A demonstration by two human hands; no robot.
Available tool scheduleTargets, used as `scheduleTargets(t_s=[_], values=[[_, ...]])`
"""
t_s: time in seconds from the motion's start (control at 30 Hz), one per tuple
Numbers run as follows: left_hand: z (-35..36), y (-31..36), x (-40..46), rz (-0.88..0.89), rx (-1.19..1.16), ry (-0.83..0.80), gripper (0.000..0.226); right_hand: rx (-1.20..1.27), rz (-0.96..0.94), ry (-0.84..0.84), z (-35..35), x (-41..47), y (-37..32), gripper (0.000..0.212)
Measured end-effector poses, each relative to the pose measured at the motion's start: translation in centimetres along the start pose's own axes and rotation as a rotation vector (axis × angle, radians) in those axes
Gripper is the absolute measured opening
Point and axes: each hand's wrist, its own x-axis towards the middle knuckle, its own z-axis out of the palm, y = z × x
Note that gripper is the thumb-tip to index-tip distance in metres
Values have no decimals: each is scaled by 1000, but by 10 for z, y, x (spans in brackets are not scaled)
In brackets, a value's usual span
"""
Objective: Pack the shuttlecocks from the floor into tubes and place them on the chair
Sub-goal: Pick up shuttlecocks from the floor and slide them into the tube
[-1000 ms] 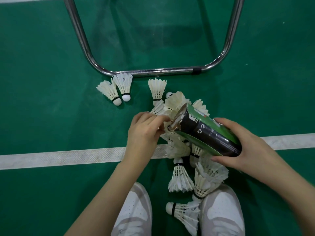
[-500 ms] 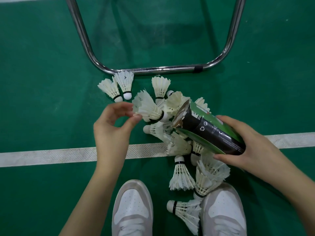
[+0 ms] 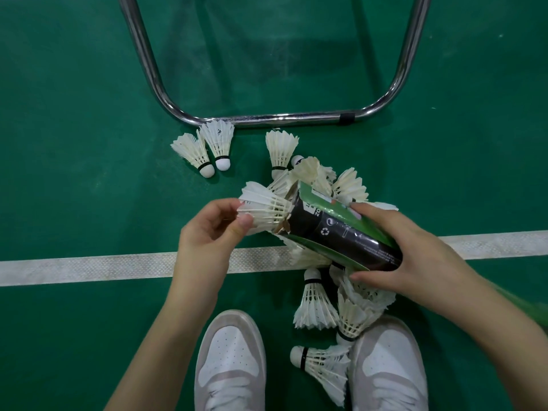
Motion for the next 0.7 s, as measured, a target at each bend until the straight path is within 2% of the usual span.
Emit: scheduleTargets(t_s=[0.17, 0.3, 0.4, 0.5, 0.6, 0.7], values=[[3, 4, -4, 21, 34, -123, 15, -76, -31, 0, 2, 2, -6, 86], [6, 6, -8, 43, 50, -191, 5, -99, -28, -13, 3, 3, -8, 85], [7, 7, -11, 23, 52, -202, 21, -108, -29, -7, 4, 2, -8, 86], [8, 4, -14, 17, 192, -217, 50, -109, -31, 0, 4, 1, -10, 86], [13, 3, -15, 51, 278, -143, 51, -121, -36, -3, 5, 2, -11, 86], [14, 5, -13, 52, 222, -129, 50, -134, -41, -9, 5, 3, -12, 85]])
